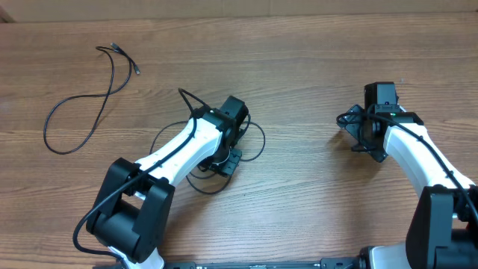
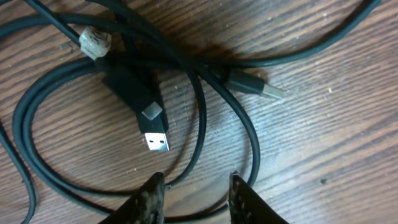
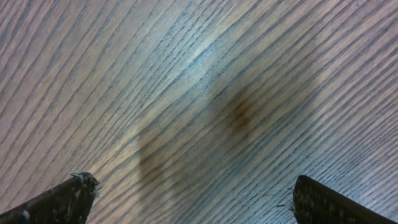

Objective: Untangle cables

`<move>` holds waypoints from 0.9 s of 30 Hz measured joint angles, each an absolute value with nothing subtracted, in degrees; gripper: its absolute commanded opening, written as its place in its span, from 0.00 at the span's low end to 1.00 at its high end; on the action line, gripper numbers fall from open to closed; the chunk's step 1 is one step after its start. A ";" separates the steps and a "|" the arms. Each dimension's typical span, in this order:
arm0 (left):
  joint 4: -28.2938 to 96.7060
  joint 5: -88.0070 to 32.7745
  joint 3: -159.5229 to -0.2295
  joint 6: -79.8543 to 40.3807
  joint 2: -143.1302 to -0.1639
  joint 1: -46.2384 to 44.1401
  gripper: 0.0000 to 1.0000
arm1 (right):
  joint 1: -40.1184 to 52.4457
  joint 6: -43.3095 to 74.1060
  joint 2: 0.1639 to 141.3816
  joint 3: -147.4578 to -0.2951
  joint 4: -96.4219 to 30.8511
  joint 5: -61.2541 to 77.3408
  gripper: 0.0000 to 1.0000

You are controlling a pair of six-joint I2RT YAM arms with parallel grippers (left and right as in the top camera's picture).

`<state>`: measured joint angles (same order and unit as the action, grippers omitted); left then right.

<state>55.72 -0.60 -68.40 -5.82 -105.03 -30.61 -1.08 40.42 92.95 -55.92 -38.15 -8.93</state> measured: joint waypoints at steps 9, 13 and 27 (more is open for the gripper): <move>47.51 -0.58 -62.11 -5.98 -105.03 -30.61 0.27 | -1.08 40.45 92.95 -55.92 -38.15 -8.93 1.00; 42.63 -0.25 -59.27 -6.00 -103.68 -30.61 0.27 | -1.08 40.42 92.95 -55.92 -38.11 -8.93 1.00; 39.00 0.47 -56.07 -6.22 -101.36 -30.24 0.04 | -1.08 40.47 92.95 -55.92 -38.15 -8.93 1.00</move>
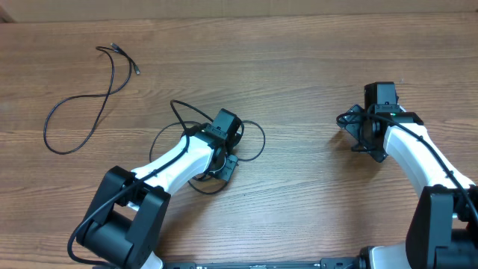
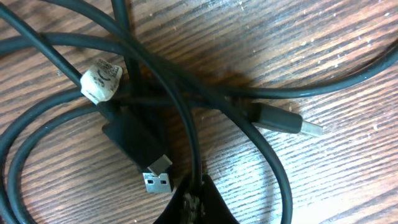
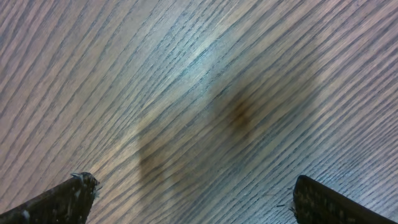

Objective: Untangle cables

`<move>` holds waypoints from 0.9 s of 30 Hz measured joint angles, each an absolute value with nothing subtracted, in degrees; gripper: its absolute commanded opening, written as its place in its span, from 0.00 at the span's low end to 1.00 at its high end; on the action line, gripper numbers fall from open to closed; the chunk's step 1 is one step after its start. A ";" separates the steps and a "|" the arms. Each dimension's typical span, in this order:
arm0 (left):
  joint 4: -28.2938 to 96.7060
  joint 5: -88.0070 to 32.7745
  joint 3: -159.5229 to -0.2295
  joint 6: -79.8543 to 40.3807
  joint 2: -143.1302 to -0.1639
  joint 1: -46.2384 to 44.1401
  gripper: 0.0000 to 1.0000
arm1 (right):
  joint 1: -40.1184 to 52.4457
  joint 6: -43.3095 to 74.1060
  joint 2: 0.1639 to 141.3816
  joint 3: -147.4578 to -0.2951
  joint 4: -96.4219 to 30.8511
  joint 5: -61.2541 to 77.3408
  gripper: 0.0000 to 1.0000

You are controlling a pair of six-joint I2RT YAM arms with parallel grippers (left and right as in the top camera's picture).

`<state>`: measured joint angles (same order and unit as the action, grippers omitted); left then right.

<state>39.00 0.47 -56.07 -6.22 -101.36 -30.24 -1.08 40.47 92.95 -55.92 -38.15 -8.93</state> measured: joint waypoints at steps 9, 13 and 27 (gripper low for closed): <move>48.95 -7.57 -60.20 -7.29 -102.67 -30.24 0.04 | -1.08 40.45 92.95 -55.92 -38.15 -8.93 1.00; 50.78 -11.22 -65.25 -7.51 -101.69 -30.26 0.04 | -1.10 40.42 92.95 -55.92 -38.17 -8.93 1.00; 54.39 -13.76 -80.31 -7.55 -74.56 -30.24 0.04 | -1.08 40.45 92.95 -55.92 -38.13 -8.93 1.00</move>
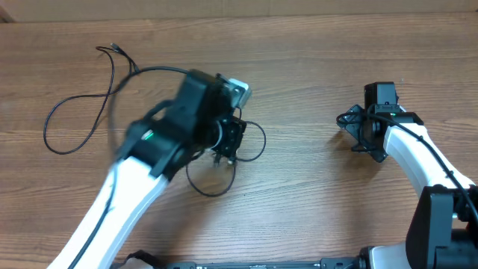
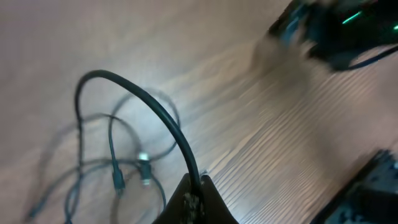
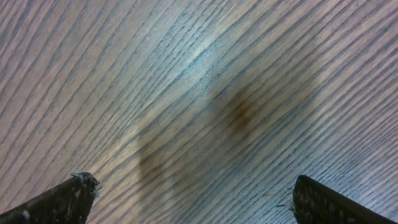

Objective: Untangle cables

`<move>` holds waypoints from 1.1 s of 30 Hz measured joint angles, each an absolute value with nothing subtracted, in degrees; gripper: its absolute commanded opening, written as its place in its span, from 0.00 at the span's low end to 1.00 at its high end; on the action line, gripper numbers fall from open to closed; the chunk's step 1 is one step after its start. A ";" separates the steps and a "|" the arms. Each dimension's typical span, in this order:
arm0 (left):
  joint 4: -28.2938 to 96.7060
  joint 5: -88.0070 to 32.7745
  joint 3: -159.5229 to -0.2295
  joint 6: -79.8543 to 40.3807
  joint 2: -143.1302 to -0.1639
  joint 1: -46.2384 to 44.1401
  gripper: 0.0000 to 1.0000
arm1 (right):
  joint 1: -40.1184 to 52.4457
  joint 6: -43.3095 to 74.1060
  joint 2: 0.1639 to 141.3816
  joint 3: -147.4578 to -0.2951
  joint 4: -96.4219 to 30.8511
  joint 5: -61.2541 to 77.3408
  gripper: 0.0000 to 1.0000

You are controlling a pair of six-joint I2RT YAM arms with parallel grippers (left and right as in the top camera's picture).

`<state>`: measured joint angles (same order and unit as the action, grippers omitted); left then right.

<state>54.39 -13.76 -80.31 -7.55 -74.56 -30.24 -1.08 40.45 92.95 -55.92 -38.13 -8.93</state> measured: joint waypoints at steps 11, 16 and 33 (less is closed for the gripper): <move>47.31 -13.58 -81.73 -7.55 -55.81 -30.24 0.04 | -1.08 40.42 92.95 -55.92 -38.15 -8.93 1.00; 47.33 -11.09 -82.21 -7.55 -50.65 -30.26 0.04 | -1.08 40.45 92.95 -55.92 -38.13 -8.93 1.00; 56.55 -7.86 -82.39 -8.60 -58.50 -30.26 0.04 | -1.10 40.47 92.95 -55.92 -38.15 -8.91 1.00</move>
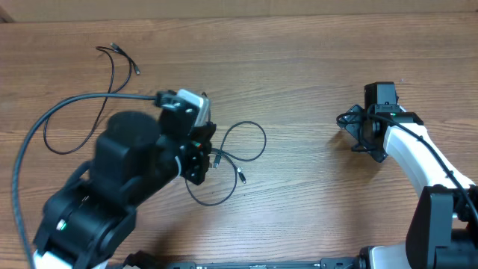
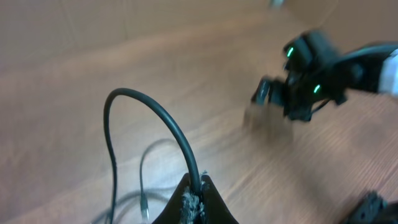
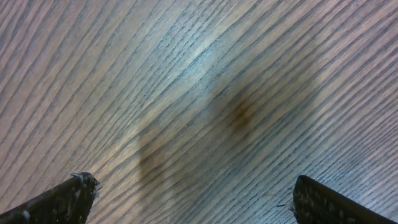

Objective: Untangle cables

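Note:
My left gripper (image 2: 194,195) is shut on a thick black cable (image 2: 166,123), held high above the table. In the overhead view that thick cable (image 1: 45,119) arcs from my raised left arm (image 1: 127,179) out to the left and down past the table's left side. A thinner black cable (image 1: 219,157) lies in loose loops on the wood below, and shows blurred in the left wrist view (image 2: 143,186). My right gripper (image 3: 193,186) is open just over bare wood at the right (image 1: 358,133), holding nothing.
A separate thin black cable (image 1: 110,75) lies stretched out at the far left of the wooden table (image 1: 299,60). My right arm (image 2: 317,62) shows across the table in the left wrist view.
My left arm has risen higher and shifted left with the thick cable. The thick cable now hangs off to the left, and only the thin loops remain on the table. The right arm has not moved.
My left gripper stood open over a tangle of thick and thin cables with USB plugs. Then it was shut on the thick cable. After that it held the cable raised above the tangle, and now higher, with the thick cable apart from the thin one.

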`<move>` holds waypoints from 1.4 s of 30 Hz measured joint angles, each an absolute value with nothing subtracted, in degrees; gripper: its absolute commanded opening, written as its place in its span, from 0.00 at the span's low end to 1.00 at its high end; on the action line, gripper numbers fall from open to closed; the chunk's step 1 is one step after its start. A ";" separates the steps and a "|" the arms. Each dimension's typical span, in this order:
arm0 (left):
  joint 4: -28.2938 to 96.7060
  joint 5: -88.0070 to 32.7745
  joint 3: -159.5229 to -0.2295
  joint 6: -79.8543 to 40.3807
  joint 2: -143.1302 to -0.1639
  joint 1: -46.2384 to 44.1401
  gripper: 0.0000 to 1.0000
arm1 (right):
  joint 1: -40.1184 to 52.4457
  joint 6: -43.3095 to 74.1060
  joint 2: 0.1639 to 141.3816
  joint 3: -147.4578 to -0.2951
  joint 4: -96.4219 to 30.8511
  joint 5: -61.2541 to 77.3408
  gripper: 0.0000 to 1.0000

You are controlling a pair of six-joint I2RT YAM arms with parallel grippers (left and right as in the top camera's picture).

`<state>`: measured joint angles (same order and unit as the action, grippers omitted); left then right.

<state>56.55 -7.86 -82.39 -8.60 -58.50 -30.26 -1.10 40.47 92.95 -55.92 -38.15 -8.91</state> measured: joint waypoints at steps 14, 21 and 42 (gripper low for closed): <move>71.75 -7.66 -82.32 -13.28 -82.41 -30.26 0.04 | -1.10 40.45 92.95 -55.92 -38.15 -8.95 1.00; 75.99 -7.57 -82.30 -13.58 -95.90 -30.26 0.04 | -1.08 40.45 92.95 -55.92 -38.15 -8.93 1.00; 67.29 -7.22 -82.28 -27.03 -113.45 -30.26 0.39 | -1.08 40.47 92.95 -55.92 -38.15 -8.93 1.00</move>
<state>67.29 -7.22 -82.28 -27.03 -113.45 -30.26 -1.08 40.47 92.95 -55.92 -38.15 -8.93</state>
